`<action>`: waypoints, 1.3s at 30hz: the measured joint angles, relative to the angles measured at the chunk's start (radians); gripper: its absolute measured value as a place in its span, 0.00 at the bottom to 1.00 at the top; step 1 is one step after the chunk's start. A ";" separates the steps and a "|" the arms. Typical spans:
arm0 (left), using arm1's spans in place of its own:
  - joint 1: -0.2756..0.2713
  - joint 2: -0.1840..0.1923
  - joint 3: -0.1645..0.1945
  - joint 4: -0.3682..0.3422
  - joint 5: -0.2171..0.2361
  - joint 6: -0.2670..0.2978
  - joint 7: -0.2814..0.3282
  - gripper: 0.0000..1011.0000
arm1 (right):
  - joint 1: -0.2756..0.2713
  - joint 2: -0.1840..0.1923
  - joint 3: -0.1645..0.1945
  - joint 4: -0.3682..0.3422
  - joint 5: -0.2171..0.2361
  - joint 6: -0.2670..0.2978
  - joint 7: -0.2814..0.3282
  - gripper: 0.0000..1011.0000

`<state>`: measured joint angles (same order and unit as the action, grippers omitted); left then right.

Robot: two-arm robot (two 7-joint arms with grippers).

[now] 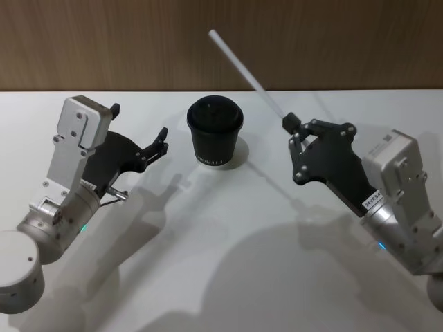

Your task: Pick up the straw with one hand, pass it to the other hand, and insert it into the cup.

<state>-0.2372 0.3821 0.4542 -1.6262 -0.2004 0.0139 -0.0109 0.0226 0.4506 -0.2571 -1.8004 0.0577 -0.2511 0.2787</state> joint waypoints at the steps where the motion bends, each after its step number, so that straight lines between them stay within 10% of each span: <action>1: 0.000 0.000 0.000 0.000 0.000 0.000 0.000 0.99 | 0.000 0.003 -0.002 -0.003 0.006 -0.004 0.012 0.00; 39: 0.002 0.000 -0.010 -0.007 -0.023 0.001 -0.023 0.99 | 0.039 0.029 -0.066 -0.076 0.176 0.003 0.187 0.00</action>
<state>-0.2347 0.3820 0.4440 -1.6332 -0.2232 0.0149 -0.0339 0.0612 0.4792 -0.3230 -1.8766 0.2339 -0.2481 0.4656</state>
